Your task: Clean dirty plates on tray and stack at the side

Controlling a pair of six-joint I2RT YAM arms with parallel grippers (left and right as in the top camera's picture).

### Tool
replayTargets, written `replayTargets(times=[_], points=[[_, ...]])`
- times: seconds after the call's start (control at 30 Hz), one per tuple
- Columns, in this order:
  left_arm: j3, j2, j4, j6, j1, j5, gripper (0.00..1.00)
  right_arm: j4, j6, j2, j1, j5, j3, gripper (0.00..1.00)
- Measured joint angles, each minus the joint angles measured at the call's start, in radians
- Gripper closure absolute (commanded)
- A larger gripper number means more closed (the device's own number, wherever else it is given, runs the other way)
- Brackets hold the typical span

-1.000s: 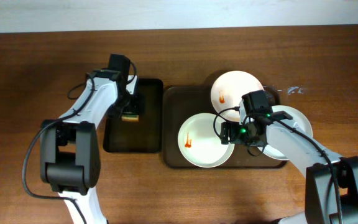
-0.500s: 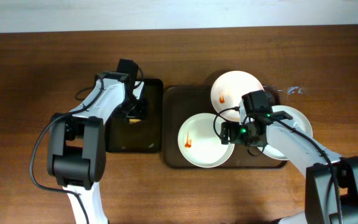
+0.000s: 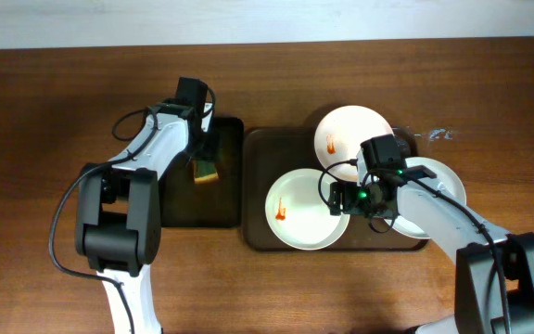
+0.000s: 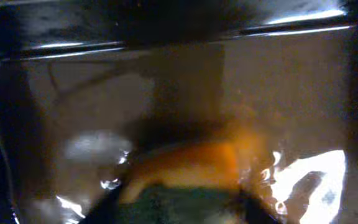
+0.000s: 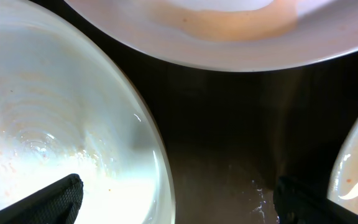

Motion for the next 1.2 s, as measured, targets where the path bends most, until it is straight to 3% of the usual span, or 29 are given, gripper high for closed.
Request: replayTargets(times=[0.03,0.07,0.1,0.13,0.23,0.3,0.33,0.4,0.43,0.47,0.5,0.53,0.6,0.67,0.73,0.77,0.8,0.87,0.93,1.03,1.07,1.17,1.2], points=[[0.000,0.000,0.000,0.002,0.000,0.000,0.95,0.000,0.000,0.000,0.000,0.000,0.000,0.02],[0.000,0.000,0.002,0.002,0.000,0.000,0.94,0.000,0.001,0.000,0.000,0.000,0.000,0.02],[0.000,0.001,0.005,0.000,0.000,0.000,0.45,0.000,0.000,0.000,0.000,0.000,0.000,0.02],[0.000,0.002,0.010,0.003,0.000,0.000,0.19,0.000,0.000,0.000,0.000,0.000,0.000,0.02],[0.000,0.003,0.026,0.008,0.000,-0.003,0.21,0.000,-0.001,0.000,0.000,0.000,0.000,0.01],[-0.001,0.004,0.045,0.005,0.001,-0.003,0.18,0.000,0.000,0.000,0.000,0.000,0.000,0.02],[-0.001,0.004,0.049,0.005,0.001,-0.003,0.37,0.000,0.000,0.000,0.000,0.000,0.000,0.02],[-0.002,0.006,0.057,0.003,0.001,-0.003,0.94,0.000,0.000,0.000,0.000,0.000,0.000,0.02],[-0.002,0.006,0.062,0.004,0.001,-0.003,0.90,0.000,0.000,0.000,0.000,0.000,0.000,0.02],[-0.002,0.010,0.070,0.005,0.001,-0.003,0.55,0.000,0.000,0.000,0.000,0.000,0.000,0.02],[-0.002,0.011,0.072,0.005,0.001,-0.003,0.43,0.000,0.000,0.000,0.000,0.000,0.000,0.02],[-0.002,0.011,0.073,0.008,0.001,-0.005,0.01,0.000,0.000,0.000,0.000,0.000,0.000,0.02],[-0.002,0.011,0.073,0.008,0.002,-0.007,0.00,0.000,0.000,0.000,0.000,0.000,0.000,0.02],[0.005,0.011,0.022,0.005,0.003,-0.003,0.16,0.000,0.000,0.000,0.000,0.000,0.000,0.02],[0.014,0.011,-0.054,0.000,0.003,0.008,0.55,0.000,0.000,0.000,0.000,0.000,0.000,0.02],[0.016,0.011,-0.079,0.000,0.003,0.011,0.85,0.000,0.000,0.000,0.000,0.000,0.000,0.02],[0.017,0.009,-0.100,0.000,0.002,0.015,0.96,0.000,0.000,0.000,0.000,0.000,0.000,0.02],[0.018,0.009,-0.105,0.001,0.000,0.016,0.06,0.000,0.000,0.000,0.000,0.000,0.000,0.02],[0.018,0.009,-0.101,0.005,0.000,0.016,0.05,0.000,0.000,0.000,0.000,0.000,0.000,0.02],[0.021,0.008,-0.159,0.005,0.000,0.016,0.16,0.000,0.000,0.000,0.000,0.000,0.000,0.02],[0.024,0.008,-0.196,0.005,0.000,0.018,0.40,0.000,0.000,0.000,0.000,0.000,0.000,0.02],[0.025,0.008,-0.293,0.004,0.000,0.027,0.95,0.000,0.000,0.000,0.000,0.000,0.000,0.02],[0.025,0.008,-0.299,0.008,0.000,0.029,0.97,0.000,0.000,0.000,0.000,0.000,0.000,0.02]])
